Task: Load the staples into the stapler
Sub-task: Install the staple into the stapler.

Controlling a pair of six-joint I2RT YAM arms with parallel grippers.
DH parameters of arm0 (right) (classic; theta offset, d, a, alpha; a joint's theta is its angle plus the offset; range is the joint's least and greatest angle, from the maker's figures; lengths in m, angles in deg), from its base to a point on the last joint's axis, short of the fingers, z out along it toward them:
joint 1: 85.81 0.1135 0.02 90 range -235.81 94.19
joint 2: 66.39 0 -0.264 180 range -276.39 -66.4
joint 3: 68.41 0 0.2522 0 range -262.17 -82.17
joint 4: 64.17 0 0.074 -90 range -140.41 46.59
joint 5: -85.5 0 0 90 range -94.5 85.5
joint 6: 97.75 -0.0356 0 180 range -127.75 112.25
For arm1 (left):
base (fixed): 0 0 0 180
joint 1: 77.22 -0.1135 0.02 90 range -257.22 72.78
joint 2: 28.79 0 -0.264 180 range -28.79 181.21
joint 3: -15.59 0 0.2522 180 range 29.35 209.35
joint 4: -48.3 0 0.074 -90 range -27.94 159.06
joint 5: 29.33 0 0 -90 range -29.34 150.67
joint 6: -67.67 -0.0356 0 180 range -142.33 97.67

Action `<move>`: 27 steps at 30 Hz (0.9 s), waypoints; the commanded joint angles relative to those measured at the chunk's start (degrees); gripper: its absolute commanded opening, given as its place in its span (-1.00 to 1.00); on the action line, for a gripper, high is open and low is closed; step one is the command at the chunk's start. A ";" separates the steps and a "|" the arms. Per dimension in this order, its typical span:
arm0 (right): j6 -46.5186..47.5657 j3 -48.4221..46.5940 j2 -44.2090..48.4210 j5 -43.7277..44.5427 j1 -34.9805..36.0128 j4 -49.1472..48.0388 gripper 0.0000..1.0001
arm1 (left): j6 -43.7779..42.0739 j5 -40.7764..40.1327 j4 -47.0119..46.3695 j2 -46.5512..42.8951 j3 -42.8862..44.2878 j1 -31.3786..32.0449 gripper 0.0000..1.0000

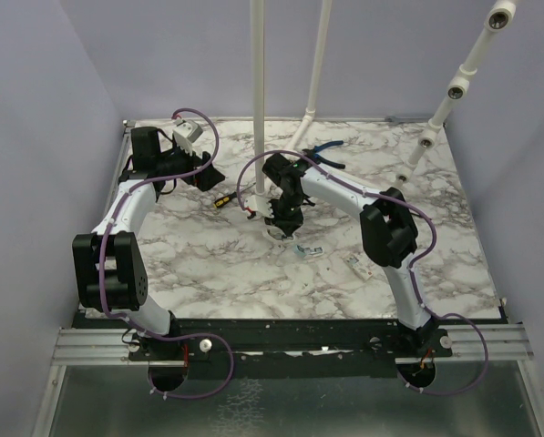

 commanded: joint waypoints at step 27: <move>0.41 0.90 -1.49 0.91 0.69 -0.78 -0.85 | -0.47 1.60 0.04 -0.17 -0.45 -0.62 0.98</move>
